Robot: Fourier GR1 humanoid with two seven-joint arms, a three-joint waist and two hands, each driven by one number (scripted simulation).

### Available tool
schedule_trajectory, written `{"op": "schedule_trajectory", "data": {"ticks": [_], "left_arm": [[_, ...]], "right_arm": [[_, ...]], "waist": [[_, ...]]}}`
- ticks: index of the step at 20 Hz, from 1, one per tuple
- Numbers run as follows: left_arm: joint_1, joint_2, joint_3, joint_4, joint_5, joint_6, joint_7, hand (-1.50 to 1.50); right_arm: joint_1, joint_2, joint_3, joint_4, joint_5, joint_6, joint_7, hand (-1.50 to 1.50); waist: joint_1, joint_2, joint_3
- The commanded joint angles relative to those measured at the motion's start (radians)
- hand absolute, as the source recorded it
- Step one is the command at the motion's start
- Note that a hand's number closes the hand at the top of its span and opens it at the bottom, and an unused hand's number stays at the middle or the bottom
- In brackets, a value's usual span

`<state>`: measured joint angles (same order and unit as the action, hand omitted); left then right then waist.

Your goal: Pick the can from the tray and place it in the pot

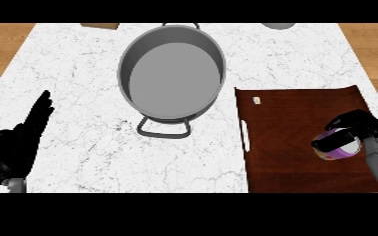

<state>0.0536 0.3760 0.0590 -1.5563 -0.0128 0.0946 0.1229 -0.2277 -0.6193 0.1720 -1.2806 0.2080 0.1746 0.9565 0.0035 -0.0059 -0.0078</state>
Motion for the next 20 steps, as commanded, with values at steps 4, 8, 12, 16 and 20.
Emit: {"op": "schedule_trajectory", "data": {"ticks": [4, 8, 12, 16, 20], "left_arm": [[-0.064, -0.014, 0.015, 0.049, -0.018, -0.012, 0.008, 0.0], [-0.095, -0.029, -0.05, 0.039, -0.021, -0.057, -0.011, 0.0], [-0.122, -0.044, -0.092, 0.044, -0.039, -0.068, -0.001, 0.0], [-0.138, -0.041, -0.063, 0.077, -0.041, -0.045, 0.022, 0.0], [-0.126, -0.053, -0.06, 0.067, -0.06, -0.013, 0.022, 0.0]], "right_arm": [[-0.048, 0.133, 0.124, -0.1, 0.097, 0.019, 0.017, 1.5], [-0.222, 0.298, 0.405, -0.255, 0.176, 0.107, -0.111, 1.5], [-0.384, 0.466, 0.619, -0.258, 0.303, 0.134, -0.087, 1.5], [-0.556, 0.611, 0.747, -0.198, 0.453, 0.048, 0.008, 1.5], [-0.714, 0.616, 0.789, -0.211, 0.543, -0.074, 0.101, 1.5]], "waist": [[0.01, 0.006, 0.007], [0.173, 0.014, 0.002], [0.177, 0.013, 0.001], [0.12, 0.009, 0.003], [0.093, 0.0, 0.005]]}}
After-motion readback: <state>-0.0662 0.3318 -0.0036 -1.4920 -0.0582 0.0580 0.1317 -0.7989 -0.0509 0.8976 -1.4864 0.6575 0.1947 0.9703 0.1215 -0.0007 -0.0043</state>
